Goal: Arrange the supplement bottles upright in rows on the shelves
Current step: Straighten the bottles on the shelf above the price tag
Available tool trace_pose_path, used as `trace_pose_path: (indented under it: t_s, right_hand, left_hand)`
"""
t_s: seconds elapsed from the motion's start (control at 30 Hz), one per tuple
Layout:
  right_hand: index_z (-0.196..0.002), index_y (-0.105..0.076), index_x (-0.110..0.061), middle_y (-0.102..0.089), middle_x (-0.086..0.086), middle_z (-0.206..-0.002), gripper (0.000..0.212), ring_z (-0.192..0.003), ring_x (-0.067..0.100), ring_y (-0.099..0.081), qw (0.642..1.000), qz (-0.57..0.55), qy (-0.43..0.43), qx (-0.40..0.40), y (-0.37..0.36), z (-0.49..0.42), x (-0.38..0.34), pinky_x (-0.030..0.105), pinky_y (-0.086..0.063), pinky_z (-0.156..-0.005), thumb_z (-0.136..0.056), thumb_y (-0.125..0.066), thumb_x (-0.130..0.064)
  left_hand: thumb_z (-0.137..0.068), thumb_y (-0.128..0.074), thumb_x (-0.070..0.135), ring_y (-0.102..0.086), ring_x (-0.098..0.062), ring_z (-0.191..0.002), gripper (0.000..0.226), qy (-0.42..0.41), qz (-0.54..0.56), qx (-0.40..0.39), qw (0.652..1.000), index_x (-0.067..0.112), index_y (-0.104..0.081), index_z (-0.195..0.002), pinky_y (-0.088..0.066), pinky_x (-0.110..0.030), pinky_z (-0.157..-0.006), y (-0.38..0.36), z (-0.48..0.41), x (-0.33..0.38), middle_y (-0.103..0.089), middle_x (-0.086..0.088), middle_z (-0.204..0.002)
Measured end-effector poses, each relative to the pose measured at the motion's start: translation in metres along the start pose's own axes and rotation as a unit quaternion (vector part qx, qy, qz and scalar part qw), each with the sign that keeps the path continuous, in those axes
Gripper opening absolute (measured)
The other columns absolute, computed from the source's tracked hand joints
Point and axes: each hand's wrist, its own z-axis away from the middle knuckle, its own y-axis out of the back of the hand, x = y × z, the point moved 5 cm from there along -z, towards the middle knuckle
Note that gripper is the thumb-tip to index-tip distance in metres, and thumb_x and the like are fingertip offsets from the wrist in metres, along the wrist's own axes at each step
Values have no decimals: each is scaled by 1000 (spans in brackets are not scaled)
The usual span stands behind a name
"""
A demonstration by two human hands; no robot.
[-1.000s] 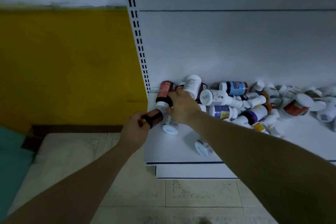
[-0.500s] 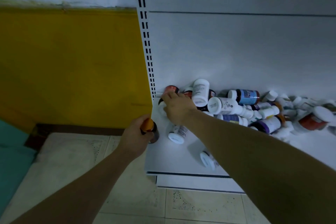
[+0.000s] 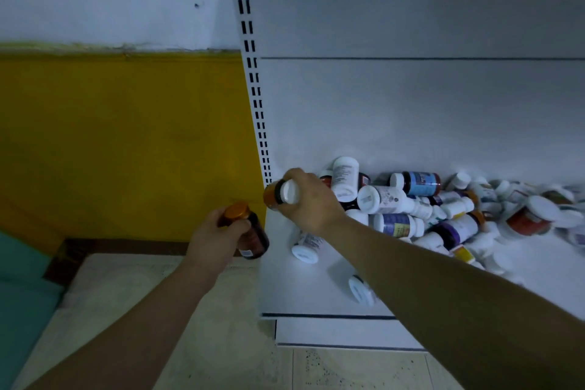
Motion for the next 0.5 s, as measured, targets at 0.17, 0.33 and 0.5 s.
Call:
trace_pose_path:
  t_s: [0.17,0.33,0.5]
  right_hand:
    - [-108,-45,-47,-51,-23,-99,47,-91,1,-52,952,-256,-119,116,53,87,-22,19,-42,-69,-67,-68,-45]
    - [-118,-50,-38,-59,-4,-113,45,-95,13,-63,808,-488,-190,272,108,190,-27,28,-51,-69,-82,-70,-22]
    - [-116,-59,-11,-69,16,-97,47,-88,32,-68,691,-613,-224,309,168,279,-37,47,-55,-79,-80,-62,-42]
  left_hand:
    - [-92,-55,19,-63,-23,-93,27,70,159,-82,981,32,-60,-115,-54,-44,-77,3,40,45,-66,-3,-104]
    - [-98,-42,36,-64,-27,-98,20,59,199,-201,957,41,-57,-111,-54,-42,-70,-35,101,99,-66,-6,-110]
    - [-94,-47,38,-59,-25,-85,41,102,220,-389,889,19,-52,-130,-51,-34,-65,-98,190,151,-60,-14,-109]
